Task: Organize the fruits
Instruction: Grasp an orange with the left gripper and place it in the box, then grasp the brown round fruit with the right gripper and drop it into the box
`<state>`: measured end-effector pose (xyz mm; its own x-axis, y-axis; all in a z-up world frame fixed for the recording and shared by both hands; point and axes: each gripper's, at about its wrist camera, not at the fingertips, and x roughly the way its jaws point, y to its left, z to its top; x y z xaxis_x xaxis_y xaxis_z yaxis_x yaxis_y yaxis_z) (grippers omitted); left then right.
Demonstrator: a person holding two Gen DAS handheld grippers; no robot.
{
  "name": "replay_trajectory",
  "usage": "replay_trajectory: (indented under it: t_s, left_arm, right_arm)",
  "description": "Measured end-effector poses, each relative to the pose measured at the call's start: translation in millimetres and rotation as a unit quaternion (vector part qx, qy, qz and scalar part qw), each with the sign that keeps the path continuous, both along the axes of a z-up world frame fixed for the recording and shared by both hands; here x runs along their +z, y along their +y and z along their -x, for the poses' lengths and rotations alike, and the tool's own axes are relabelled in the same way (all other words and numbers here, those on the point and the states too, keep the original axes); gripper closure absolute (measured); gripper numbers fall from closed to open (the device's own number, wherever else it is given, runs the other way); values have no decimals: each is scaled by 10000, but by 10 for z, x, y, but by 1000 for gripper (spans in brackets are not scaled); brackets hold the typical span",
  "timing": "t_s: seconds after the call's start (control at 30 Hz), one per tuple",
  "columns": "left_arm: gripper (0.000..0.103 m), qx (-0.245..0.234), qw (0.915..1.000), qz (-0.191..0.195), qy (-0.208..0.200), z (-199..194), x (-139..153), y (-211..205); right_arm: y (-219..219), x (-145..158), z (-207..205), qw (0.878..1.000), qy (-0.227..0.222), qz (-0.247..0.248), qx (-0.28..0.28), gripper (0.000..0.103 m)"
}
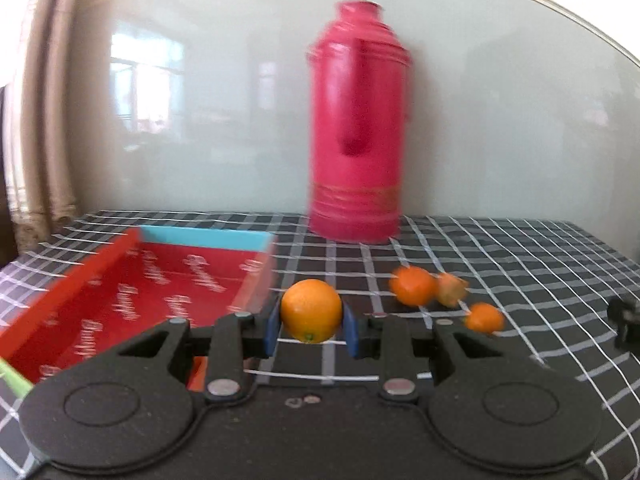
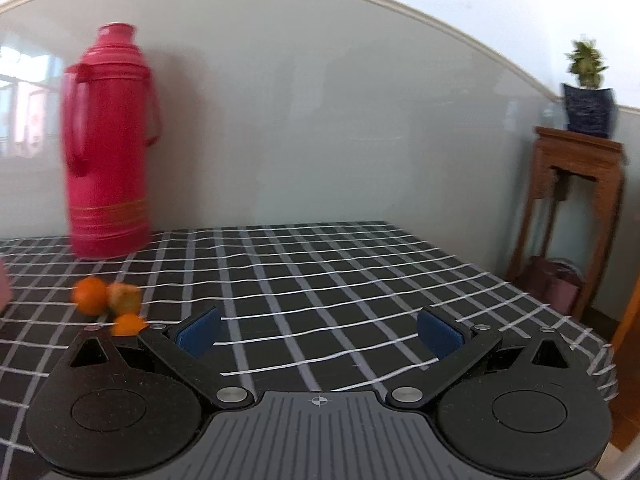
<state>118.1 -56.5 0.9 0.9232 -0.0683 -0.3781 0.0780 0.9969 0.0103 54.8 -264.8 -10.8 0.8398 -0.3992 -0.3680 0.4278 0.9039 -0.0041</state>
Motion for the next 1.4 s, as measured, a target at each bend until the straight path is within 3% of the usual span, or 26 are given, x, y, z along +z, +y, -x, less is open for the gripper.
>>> replay_trajectory:
  t_s: [0.17,0.4,0.5,0.63,0.67,0.73,0.93,0.97,1.03,1.1,1.4]
  left_arm:
    - [80,682,9976,72,51,-13,65,368]
    - [79,1363,9890,202,537,-123,27,757]
    - [72,1506,9860,313,644,-96,25,914]
    - [39,1650,9830,553,582,-10,64,1073]
    - [35,1702,9823,607,492,26,90,1108]
    - [33,1738,9823,592,371,109,133,1139]
    - [30,1932,9788,626,269,195,187,1353]
    - [30,1971,9779,646,258,205,192,1395]
    - [28,2077,9754,689,247,222,199,1490]
    - [27,2175,9728,760,251,244,204,1582]
    - [24,2468,9640,961,233,316,237,1816]
  right_arm:
    - [169,-25,-80,9974,127,-284,656,0]
    - [396,-83,-238,9883,435,-640,1312,0]
    - [474,-104,-289,9851,520,-700,1482,0]
    - [573,-110,-357,9835,554,-724,1562,1]
    - [579,-111,-374,9835,547,-734,1560,5]
    - [603,-125,-417,9809,605,-809,1663,34]
    - [591,-213,-509,9788,810,-1015,1580,35]
    - [604,-217,-521,9792,804,-985,1580,39]
    - [602,-228,-529,9768,847,-1048,1666,64]
    - [595,-256,-548,9749,928,-1158,1662,72]
    - [689,-247,-537,9760,886,-961,1743,76]
